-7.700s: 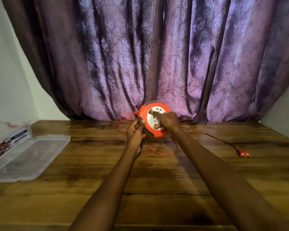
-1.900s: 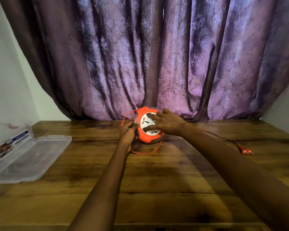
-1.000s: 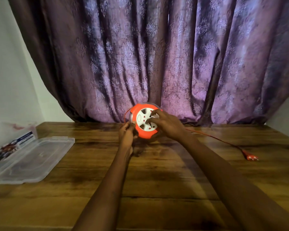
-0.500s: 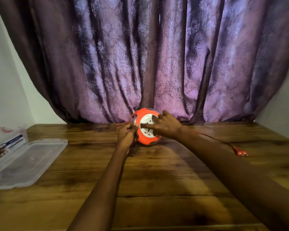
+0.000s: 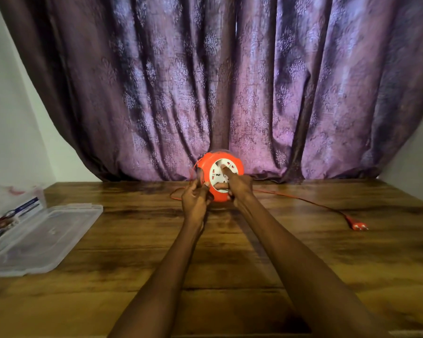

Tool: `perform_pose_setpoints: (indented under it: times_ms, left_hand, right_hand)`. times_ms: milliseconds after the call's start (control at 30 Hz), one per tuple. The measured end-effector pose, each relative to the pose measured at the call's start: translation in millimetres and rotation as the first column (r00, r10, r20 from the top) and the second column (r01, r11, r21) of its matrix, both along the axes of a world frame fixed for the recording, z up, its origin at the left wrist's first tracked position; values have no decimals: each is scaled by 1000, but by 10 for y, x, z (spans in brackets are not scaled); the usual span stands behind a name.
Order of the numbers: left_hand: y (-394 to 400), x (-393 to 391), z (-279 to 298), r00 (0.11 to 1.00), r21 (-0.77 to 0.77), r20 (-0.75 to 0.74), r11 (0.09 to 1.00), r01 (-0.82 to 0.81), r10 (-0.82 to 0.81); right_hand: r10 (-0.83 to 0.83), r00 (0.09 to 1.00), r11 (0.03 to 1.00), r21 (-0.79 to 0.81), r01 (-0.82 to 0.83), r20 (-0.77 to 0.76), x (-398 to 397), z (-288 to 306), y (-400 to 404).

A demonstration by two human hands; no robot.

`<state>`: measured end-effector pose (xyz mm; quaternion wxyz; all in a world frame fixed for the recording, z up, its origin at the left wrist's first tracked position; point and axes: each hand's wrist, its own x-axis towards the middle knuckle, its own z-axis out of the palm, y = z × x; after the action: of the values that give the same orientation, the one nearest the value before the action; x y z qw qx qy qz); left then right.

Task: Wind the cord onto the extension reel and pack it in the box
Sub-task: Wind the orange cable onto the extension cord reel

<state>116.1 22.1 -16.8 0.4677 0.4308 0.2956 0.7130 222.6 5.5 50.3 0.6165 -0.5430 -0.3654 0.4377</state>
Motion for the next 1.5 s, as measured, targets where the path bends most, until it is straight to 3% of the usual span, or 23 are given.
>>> perform_pose_setpoints:
  times_ms: [67, 100, 133, 167, 233, 300, 367, 567, 633, 967, 1033, 1100, 1200, 1267, 1333, 1367, 1400, 1433, 1500]
  left_hand:
    - [44, -100, 16, 999, -55, 29, 998, -26, 28]
    - [78, -158, 21, 999, -69, 31, 997, -31, 33]
    - [115, -217, 30, 999, -75, 19, 996, -43, 45]
    - [152, -277, 39, 999, -78, 12, 996, -50, 51]
    - [197, -374, 56, 997, -106, -18, 992, -74, 73]
    - [224, -449, 49, 998, -130, -26, 989, -62, 60]
    - [222, -482, 48, 999, -146, -39, 989, -37, 31]
    - [152, -415, 56, 983, -129, -176, 991, 22, -45]
    - [152, -367, 29, 975, -126, -211, 991, 35, -61]
    - [48, -164, 6, 979, -3, -204, 1000, 16, -16]
    - [23, -128, 2, 987, 9, -149, 998, 62, -60]
    - [-15, -30, 5, 993, -14, -52, 995, 104, -104]
    - [-20, 64, 13, 998, -28, 22, 998, 58, -58]
    - [-17, 57, -1, 1000, -6, 0, 1000, 18, -18]
    - [-28, 64, -20, 1000, -12, 2, 1000, 6, -6]
    - [-28, 70, -34, 1000, -20, 19, 1000, 1, -1]
    - [-34, 77, -39, 1000, -19, 24, 1000, -5, 5]
    - [-19, 78, -43, 1000, -16, 23, 1000, -16, 16]
    - [19, 51, -50, 999, -9, 9, 999, -32, 32]
  right_hand:
    - [35, 967, 998, 39, -46, 253, 41, -13, 28]
    - [8, 893, 997, 60, -39, 450, 85, -10, 28]
    - [-57, 752, 996, 92, -5, 657, 134, -13, 14]
    - [-146, 554, 985, 172, 6, 820, 185, -17, -17]
    - [-302, 195, 926, 336, -174, 933, 289, 0, -57]
    - [-340, -73, 861, 280, -424, 938, 404, 54, -60]
    - [-357, -275, 828, 165, -536, 893, 477, 128, -66]
    - [-459, -644, 800, -30, -599, 612, 471, 288, -70]
    - [-485, -673, 803, -20, -595, 559, 478, 288, -77]
    - [-468, -546, 837, 151, -525, 695, 591, 94, -107]
    - [-406, -511, 879, 170, -446, 758, 578, 106, -88]
    - [-298, -311, 943, 228, -243, 902, 502, 113, -111]
    - [-224, 252, 974, 224, 29, 941, 277, 136, -180]
    - [-123, 560, 992, 97, 75, 820, 144, 127, -152]
    - [-42, 899, 999, 9, 42, 436, 72, 132, -100]
    - [-15, 985, 1000, -7, 17, 171, 50, 125, -79]
    - [-2, 1000, 1000, -8, 2, -31, 33, 118, -57]
    - [-1, 993, 1000, -21, -1, -117, 18, 97, -33]
    - [16, 992, 1000, -17, -18, -125, -1, 49, -32]
